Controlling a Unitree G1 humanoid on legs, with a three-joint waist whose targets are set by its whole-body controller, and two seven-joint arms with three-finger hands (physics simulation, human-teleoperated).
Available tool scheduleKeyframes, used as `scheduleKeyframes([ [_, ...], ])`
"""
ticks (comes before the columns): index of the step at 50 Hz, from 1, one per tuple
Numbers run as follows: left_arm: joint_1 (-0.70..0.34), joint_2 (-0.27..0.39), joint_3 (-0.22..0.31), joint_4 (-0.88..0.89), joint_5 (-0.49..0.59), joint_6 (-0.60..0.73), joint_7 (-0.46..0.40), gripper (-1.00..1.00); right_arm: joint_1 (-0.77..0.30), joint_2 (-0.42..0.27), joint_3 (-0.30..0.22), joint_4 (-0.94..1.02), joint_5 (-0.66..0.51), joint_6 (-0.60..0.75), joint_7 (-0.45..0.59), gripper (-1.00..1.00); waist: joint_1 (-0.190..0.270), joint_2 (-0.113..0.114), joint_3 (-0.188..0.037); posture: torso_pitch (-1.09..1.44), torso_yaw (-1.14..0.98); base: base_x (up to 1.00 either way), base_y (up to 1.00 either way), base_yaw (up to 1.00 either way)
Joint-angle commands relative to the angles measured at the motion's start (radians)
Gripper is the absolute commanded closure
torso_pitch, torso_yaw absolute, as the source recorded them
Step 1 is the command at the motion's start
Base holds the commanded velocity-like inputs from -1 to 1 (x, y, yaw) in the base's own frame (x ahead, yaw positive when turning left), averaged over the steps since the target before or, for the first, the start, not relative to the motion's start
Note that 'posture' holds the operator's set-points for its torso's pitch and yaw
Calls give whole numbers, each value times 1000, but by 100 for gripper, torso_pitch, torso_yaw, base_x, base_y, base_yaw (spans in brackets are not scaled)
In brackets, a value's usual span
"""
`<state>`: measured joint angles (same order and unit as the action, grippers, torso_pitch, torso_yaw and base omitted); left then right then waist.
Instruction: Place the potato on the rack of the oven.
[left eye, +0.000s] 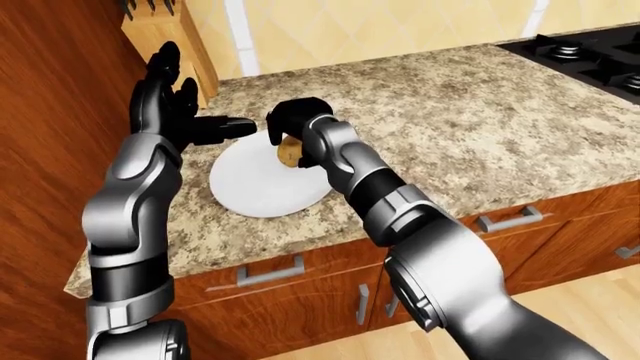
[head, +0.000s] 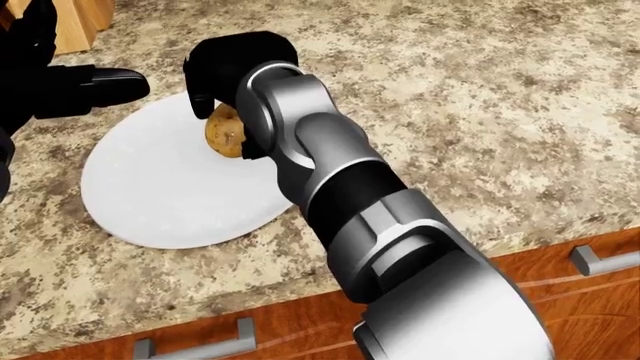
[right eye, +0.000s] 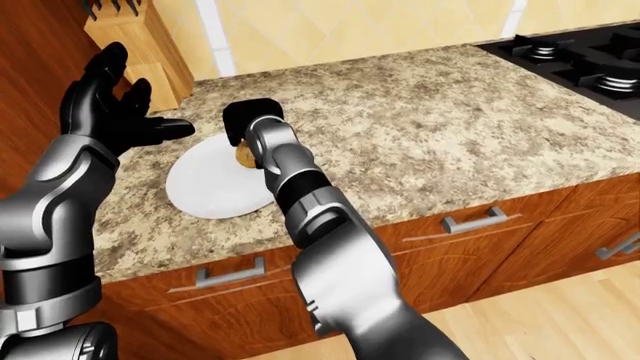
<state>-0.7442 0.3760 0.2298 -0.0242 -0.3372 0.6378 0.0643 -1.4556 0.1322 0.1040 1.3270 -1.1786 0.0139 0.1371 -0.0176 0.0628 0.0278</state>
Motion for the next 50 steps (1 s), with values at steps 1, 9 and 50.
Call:
scheduleKeyframes([
  [1,-33,15,14,-34,0,-31,-1,-100,-20,0,0,-10,-2,-2,2,15,1,6,-24,0,0,0,0,0],
  [9,-34,15,14,-36,0,-28,1,-100,-15,1,-1,-7,-2,-2,-17,22,1,6,-25,0,0,0,0,0],
  [50,-35,12,10,-35,0,-30,0,-100,-78,-21,-15,-10,16,-1,-7,47,-1,5,-22,0,0,0,0,0],
])
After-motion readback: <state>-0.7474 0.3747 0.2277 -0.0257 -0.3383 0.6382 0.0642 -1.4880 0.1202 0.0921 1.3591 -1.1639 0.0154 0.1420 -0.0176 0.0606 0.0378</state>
